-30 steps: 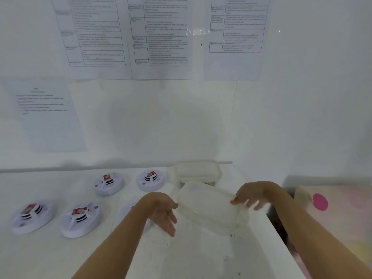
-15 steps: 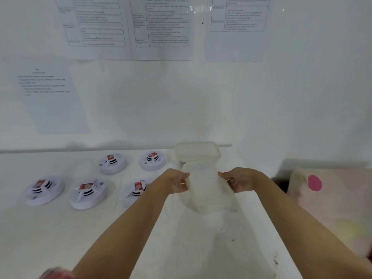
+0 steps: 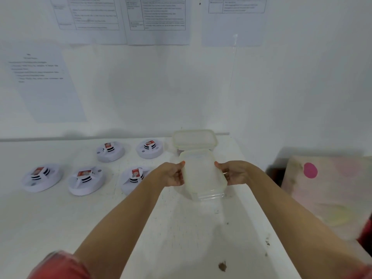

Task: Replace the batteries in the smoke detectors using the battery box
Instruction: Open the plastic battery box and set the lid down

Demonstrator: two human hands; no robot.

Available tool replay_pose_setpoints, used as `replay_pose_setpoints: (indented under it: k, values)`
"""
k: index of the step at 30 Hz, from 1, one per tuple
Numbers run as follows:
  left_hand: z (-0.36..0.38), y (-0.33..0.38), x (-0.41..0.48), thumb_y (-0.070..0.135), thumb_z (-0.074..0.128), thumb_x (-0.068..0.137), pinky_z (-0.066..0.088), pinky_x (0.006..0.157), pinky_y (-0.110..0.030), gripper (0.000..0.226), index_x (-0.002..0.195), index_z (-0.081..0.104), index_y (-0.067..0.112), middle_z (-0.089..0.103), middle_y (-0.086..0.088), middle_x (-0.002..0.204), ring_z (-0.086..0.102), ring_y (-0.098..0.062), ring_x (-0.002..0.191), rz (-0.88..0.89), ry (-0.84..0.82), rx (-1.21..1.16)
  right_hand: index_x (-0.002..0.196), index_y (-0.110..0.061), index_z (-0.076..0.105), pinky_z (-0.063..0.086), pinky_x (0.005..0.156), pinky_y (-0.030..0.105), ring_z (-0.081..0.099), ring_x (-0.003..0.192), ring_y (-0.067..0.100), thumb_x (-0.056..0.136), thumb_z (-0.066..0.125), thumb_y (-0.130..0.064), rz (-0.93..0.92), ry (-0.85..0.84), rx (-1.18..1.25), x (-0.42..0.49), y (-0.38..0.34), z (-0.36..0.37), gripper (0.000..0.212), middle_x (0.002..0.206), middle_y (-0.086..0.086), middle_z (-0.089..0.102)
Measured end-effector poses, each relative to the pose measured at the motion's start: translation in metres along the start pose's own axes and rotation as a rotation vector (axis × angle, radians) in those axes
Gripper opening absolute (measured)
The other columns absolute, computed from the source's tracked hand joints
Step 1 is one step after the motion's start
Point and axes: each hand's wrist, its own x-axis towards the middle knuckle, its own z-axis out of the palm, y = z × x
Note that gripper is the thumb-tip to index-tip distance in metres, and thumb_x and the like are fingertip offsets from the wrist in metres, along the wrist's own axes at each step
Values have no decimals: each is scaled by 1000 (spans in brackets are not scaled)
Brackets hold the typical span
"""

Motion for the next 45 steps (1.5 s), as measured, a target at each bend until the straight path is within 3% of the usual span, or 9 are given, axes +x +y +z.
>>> replay_pose_setpoints:
  k: [6,16,20,25,28,31,35,39,45]
  values:
    - [0,-1,0,18,50,96,46,75,-35,20,85,54,2,56,-8,86,53,-19,76,-4,-19,1,87,-2,59,56,51,26,63,69,20,92,53,-20,10,-42,38,3,4,-2,20,77,7,64]
    - [-1,1,2,15,57,93,48,59,-31,15,85,56,3,55,-9,83,53,-21,75,198,129,278,100,-2,56,51,72,33,60,75,22,83,67,-14,3,61,-130,-1,-7,-4,24,88,10,62]
    - [-1,0,3,14,55,94,50,63,-34,16,83,53,3,55,-12,87,54,-24,76,227,127,288,89,-3,60,49,60,26,58,65,19,77,73,-14,-36,94,-179,-3,-10,-7,21,80,8,63]
    - [8,-6,-4,10,44,99,48,77,-42,28,125,47,0,53,-15,107,57,-24,79,119,43,155,113,5,59,51,75,35,58,85,25,83,68,-12,-263,193,-224,7,-16,-6,35,100,16,62]
    - [13,-10,-7,17,41,100,45,90,-47,39,137,37,5,48,-19,125,54,-34,111,37,57,193,130,-5,49,50,72,30,58,87,24,86,65,-26,-307,166,-404,8,-23,-8,51,112,13,61]
    - [11,-2,-2,29,46,97,37,88,-36,53,142,30,6,38,-12,141,43,-28,114,130,201,290,133,0,41,51,77,34,58,89,26,85,63,-36,-254,263,-607,-3,-29,-15,64,110,16,58]
    - [6,24,0,25,46,98,36,76,-29,25,116,47,8,46,-3,106,47,-24,98,254,206,241,127,4,40,57,74,39,68,80,32,81,63,-47,89,95,-773,-35,-25,-27,72,100,27,66]
    - [3,37,8,21,43,100,38,61,-24,22,97,59,6,55,-8,102,49,-16,72,263,120,260,99,-2,50,59,67,30,71,71,25,85,63,-35,115,-71,-709,-48,-3,-21,39,89,22,69]
    - [-13,38,12,4,49,95,51,54,-28,10,95,57,-2,57,-9,85,54,-18,72,140,49,286,81,0,63,56,54,23,65,55,17,83,67,-8,-17,84,-445,-39,-6,-26,9,63,11,68]
